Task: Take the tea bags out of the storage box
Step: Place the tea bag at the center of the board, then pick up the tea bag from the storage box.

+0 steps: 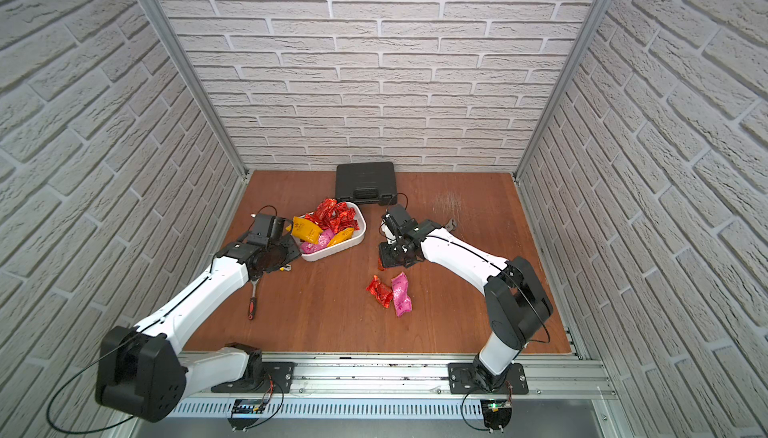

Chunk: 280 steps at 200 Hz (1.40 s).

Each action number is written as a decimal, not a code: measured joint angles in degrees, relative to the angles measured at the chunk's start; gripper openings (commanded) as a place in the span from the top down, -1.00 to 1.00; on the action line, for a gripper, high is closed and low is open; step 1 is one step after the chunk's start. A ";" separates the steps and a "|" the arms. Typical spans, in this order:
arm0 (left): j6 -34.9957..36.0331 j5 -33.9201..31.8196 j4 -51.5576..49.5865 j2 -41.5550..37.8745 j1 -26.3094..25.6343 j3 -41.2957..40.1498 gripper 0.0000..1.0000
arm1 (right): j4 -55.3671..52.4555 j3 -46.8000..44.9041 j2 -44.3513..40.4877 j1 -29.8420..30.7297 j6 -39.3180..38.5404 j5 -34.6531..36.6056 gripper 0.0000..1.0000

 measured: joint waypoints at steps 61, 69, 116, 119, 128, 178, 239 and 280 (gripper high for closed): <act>9.03 -2.10 -1.09 4.74 -3.50 9.44 -0.05 | 5.77 -4.87 4.07 -3.82 3.39 -3.61 0.26; 10.86 -2.08 -1.11 5.57 -3.50 10.49 -0.09 | 5.29 -4.90 4.04 -4.00 3.30 -3.15 0.14; 25.03 -1.31 -2.62 14.29 -3.50 20.63 -0.34 | 1.81 -4.87 -2.58 -4.15 2.60 0.66 -0.24; 25.81 -1.33 -2.84 15.02 -3.50 21.53 -0.35 | 1.68 -4.83 -3.39 -4.15 2.54 0.85 -0.24; 29.18 -1.16 -3.21 17.31 -3.50 24.17 -0.40 | 1.11 -4.33 -5.60 -4.15 2.16 1.46 -0.24; 43.21 0.66 -8.02 32.96 -2.14 40.52 -0.65 | -0.48 -0.09 -8.61 -4.52 0.90 4.94 -0.25; 49.81 6.67 -14.95 46.86 1.64 54.82 -0.62 | -4.35 1.66 -7.85 -5.49 0.44 6.69 -0.25; 51.47 10.99 -16.63 49.35 2.34 56.85 -0.53 | -4.76 2.58 -7.41 -6.25 0.42 7.04 -0.25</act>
